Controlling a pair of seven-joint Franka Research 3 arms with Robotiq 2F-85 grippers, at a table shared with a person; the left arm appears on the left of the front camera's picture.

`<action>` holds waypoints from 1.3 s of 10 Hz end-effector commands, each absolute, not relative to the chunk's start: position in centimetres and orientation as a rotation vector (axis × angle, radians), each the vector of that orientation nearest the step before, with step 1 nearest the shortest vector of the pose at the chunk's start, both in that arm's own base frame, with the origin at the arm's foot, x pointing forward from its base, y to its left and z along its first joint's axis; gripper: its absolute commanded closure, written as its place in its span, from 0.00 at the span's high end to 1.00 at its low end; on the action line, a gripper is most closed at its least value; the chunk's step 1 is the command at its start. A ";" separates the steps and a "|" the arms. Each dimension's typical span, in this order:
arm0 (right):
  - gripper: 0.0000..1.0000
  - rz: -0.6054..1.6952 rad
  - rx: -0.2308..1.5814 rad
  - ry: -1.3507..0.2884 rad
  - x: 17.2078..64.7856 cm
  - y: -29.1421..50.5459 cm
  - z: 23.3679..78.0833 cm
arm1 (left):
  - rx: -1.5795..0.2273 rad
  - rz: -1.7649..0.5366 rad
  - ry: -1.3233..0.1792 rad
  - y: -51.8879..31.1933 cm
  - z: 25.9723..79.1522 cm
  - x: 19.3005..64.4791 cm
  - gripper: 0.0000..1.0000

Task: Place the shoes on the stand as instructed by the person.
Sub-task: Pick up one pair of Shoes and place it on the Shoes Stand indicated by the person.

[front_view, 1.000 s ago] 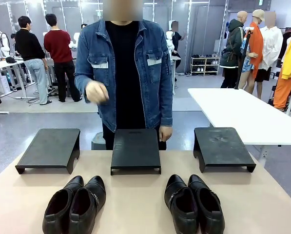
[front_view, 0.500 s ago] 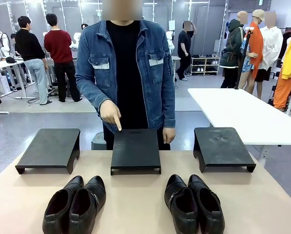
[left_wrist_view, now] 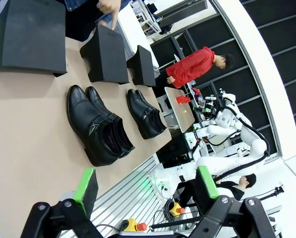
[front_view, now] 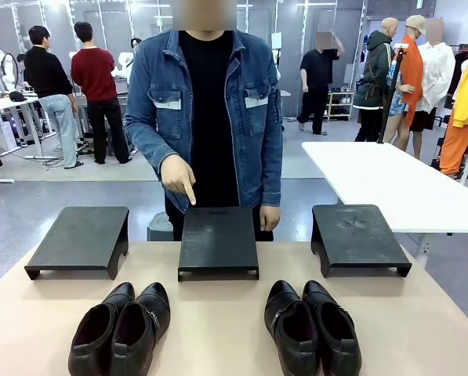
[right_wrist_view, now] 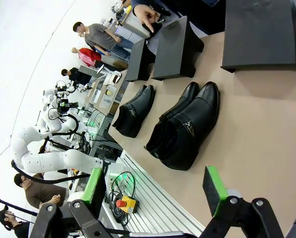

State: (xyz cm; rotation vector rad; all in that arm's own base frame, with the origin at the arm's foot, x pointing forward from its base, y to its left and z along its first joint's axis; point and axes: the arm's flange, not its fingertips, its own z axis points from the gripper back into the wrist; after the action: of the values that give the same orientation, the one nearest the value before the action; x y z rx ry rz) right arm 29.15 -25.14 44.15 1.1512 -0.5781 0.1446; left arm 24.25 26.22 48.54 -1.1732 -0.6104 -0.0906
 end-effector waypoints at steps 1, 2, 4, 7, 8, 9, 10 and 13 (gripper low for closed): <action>1.00 0.148 1.157 -0.584 29.1 -25.2 44.3 | -1.173 -0.091 -0.610 26.2 48.5 24.2 1.00; 1.00 0.148 1.157 -0.584 29.1 -25.2 44.3 | -1.096 -0.136 -0.547 25.2 51.4 24.5 1.00; 1.00 0.148 1.157 -0.584 29.1 -25.2 44.3 | -0.997 -0.286 -0.449 20.0 56.1 25.6 1.00; 1.00 0.148 1.157 -0.584 29.1 -25.2 44.3 | -0.865 -0.376 -0.270 9.5 60.4 26.7 1.00; 1.00 0.148 1.157 -0.584 29.1 -25.2 44.3 | -0.789 -0.398 -0.230 5.8 61.1 26.8 1.00; 1.00 0.148 1.157 -0.584 29.1 -25.2 44.3 | -0.720 -0.369 -0.227 2.5 61.3 27.1 1.00; 1.00 0.148 1.157 -0.584 29.1 -25.2 44.3 | -0.654 -0.338 -0.218 -1.0 61.2 27.3 1.00; 1.00 0.148 1.157 -0.584 29.1 -25.2 44.3 | -0.389 -0.375 -0.194 -8.8 59.5 27.3 1.00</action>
State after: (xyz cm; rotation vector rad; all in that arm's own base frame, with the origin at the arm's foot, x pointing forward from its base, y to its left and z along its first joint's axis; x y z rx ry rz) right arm 29.17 -25.14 44.18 1.1495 -0.5765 0.1444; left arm 27.05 -7.74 60.57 -0.5061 -0.1971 -0.4040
